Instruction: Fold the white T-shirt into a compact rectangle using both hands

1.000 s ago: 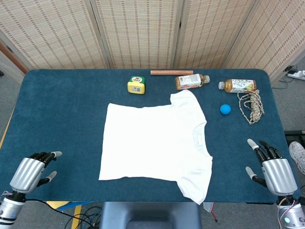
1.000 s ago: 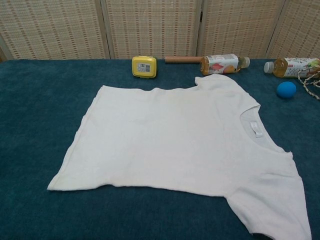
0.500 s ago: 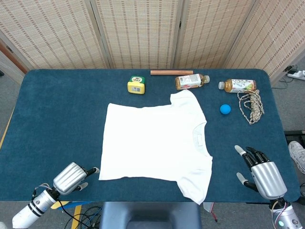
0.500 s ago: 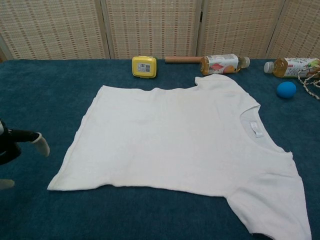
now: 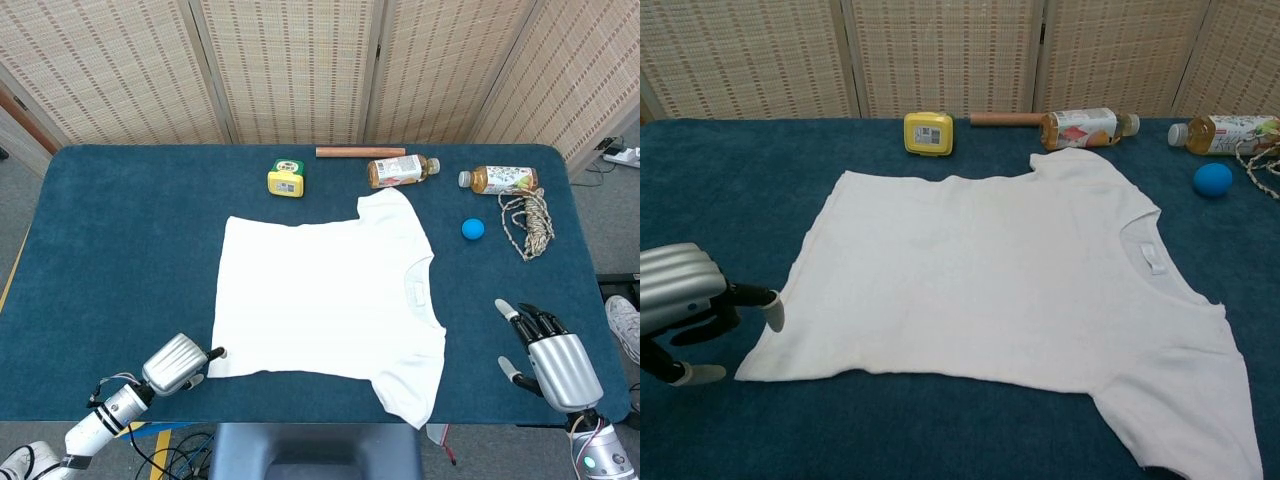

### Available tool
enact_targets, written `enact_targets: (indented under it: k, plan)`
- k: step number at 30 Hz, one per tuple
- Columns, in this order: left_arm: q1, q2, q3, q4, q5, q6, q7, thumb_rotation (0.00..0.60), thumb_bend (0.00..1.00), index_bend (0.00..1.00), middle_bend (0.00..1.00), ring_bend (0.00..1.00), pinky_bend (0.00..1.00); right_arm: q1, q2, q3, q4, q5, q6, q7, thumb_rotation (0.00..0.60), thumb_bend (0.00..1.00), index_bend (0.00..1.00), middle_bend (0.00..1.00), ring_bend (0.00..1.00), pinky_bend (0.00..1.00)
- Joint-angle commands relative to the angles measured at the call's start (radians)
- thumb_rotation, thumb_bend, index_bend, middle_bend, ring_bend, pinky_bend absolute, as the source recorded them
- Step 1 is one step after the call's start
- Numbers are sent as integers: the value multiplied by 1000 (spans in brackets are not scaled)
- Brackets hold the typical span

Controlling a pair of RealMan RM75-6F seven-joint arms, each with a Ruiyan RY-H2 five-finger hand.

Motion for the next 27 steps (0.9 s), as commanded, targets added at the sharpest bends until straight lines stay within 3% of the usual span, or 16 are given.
enact_targets:
  k: [1, 9, 27]
  plan:
    - [2, -12, 10, 23, -15, 3, -2, 600, 241, 397, 907, 865, 971, 1, -1, 0, 2, 5, -4, 4, 600, 282, 76, 296, 213, 268]
    - [4, -31, 33, 43, -28, 17, -12, 600, 241, 396, 907, 865, 971, 1, -7, 3, 15, 14, -2, 13, 600, 282, 76, 296, 216, 267]
    - [-19, -105, 23, 80, -73, 32, -33, 600, 241, 425, 909, 865, 971, -4, -11, 4, 43, 34, 1, 39, 600, 286, 77, 297, 223, 268]
